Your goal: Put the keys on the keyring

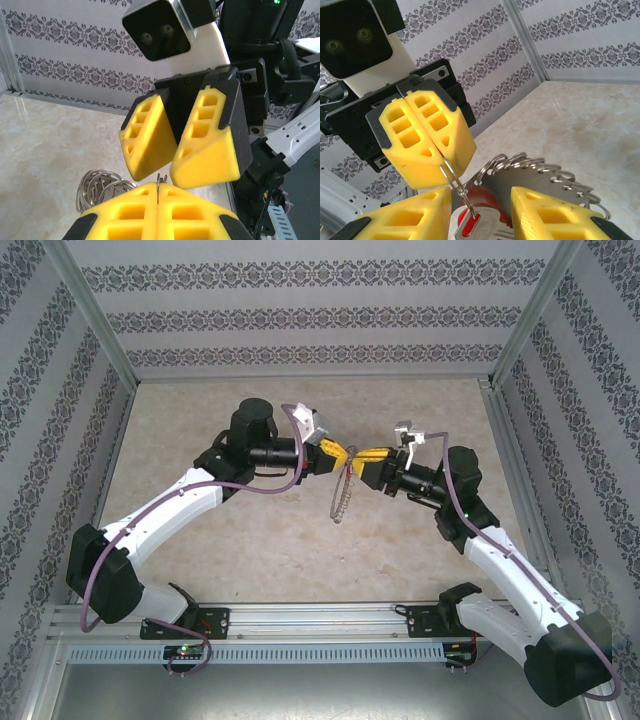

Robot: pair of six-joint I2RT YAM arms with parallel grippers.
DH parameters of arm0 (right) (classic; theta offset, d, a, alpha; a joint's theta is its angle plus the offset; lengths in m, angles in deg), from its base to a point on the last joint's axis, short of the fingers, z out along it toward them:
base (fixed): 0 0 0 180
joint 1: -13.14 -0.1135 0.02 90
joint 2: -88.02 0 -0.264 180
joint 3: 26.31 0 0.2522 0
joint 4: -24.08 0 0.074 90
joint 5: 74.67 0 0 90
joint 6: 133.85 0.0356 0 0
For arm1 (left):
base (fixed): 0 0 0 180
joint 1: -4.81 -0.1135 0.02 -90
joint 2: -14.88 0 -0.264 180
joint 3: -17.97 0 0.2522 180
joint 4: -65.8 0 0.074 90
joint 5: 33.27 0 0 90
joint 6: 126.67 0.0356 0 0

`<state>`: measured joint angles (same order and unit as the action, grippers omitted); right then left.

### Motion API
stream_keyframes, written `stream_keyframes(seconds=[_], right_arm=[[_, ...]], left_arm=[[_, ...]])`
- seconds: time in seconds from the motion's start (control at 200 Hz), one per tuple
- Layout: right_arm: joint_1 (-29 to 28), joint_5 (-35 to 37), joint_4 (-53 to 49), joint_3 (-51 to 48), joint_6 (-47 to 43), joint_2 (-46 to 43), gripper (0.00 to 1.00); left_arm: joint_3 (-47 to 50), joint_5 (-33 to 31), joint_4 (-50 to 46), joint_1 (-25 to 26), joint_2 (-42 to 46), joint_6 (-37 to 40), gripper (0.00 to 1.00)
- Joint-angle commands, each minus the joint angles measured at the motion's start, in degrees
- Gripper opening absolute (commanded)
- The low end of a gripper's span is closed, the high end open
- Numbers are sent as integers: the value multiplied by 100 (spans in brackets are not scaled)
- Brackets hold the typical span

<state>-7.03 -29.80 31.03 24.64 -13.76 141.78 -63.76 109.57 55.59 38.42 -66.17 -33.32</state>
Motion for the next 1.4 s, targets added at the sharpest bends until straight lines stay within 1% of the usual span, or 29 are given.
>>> stream_keyframes(seconds=[0.0,0.16,0.325,0.455,0.665,0.959,1.069,1.214,1.309,1.394], right_arm=[[-97,-93,418,192,-21,92,37],[-161,-73,573,235,-1,246,35],[-203,-84,678,289,6,353,32],[-223,-141,714,315,1,409,22],[-225,-163,759,254,-14,382,0],[-199,-157,680,295,-51,354,0],[-145,-175,503,380,-97,389,0],[-54,-327,185,560,-229,523,0],[-47,-369,-355,797,-553,702,0],[-41,-367,-856,1035,-909,924,0]], left_arm=[[-10,297,571,-80,-48,-259,0],[-32,367,612,-89,-101,-317,0],[-51,431,620,-90,-160,-340,0],[-48,431,689,-88,-190,-396,0],[-33,437,818,-101,-225,-502,0],[-25,438,815,-143,-244,-590,0],[-69,179,612,-216,-174,-550,0],[-153,18,114,-482,37,-310,19],[-248,31,-307,-666,130,-27,30],[-379,111,-704,-843,131,207,33]])
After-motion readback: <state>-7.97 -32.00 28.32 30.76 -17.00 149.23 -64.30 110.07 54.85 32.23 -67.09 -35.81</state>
